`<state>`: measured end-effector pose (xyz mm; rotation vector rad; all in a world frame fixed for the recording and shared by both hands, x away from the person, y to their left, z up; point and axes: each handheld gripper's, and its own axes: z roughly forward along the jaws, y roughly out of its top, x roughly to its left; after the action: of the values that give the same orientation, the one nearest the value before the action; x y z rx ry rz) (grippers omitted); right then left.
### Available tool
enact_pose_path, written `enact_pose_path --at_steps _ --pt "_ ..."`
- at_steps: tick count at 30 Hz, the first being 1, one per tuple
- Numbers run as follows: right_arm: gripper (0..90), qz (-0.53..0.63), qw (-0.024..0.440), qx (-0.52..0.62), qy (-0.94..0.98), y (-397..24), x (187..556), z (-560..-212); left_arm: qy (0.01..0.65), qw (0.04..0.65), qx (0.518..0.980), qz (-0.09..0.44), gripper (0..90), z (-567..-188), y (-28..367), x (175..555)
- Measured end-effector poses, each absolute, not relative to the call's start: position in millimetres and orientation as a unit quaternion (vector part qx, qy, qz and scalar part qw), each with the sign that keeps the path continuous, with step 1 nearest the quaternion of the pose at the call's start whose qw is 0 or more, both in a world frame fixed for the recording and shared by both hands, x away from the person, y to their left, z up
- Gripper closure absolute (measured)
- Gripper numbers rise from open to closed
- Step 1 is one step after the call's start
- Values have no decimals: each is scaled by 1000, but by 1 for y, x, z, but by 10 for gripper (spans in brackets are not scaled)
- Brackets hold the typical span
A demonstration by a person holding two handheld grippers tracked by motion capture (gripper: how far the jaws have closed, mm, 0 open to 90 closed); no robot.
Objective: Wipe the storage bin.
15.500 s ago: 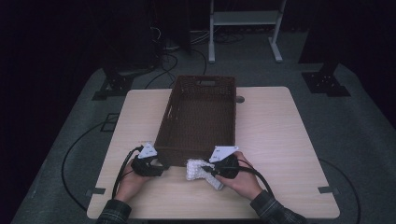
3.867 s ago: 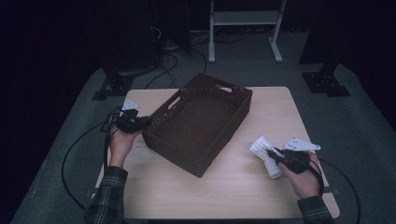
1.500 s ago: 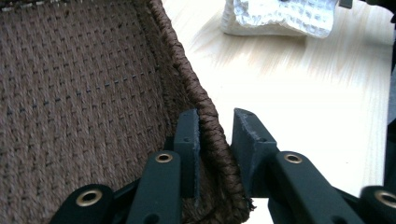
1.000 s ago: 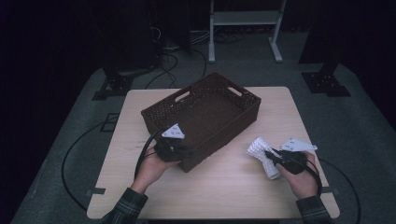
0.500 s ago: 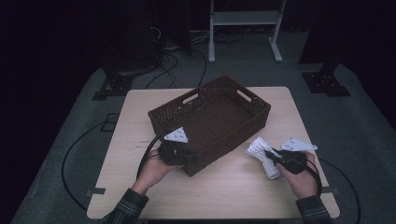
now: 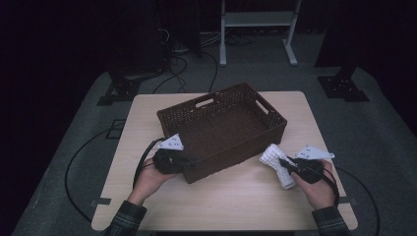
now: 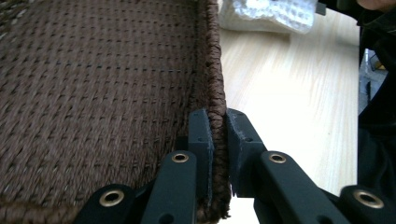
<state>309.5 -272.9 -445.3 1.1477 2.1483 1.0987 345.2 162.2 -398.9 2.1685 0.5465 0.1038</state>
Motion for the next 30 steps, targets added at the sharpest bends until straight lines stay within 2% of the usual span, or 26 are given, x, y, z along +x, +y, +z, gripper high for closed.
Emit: enact_pose_path --at_steps 21,22,26,30 --pt "790 398 232 419 782 -273 308 -446 225 434 871 49 797 -399 169 344" --pt "790 398 233 419 782 -273 308 -446 230 438 867 50 780 -398 170 343" --pt "789 398 233 420 782 -274 308 -446 243 448 859 40 600 -397 176 342" --pt "790 396 235 418 783 -274 309 -446 243 459 854 42 478 -393 183 336"
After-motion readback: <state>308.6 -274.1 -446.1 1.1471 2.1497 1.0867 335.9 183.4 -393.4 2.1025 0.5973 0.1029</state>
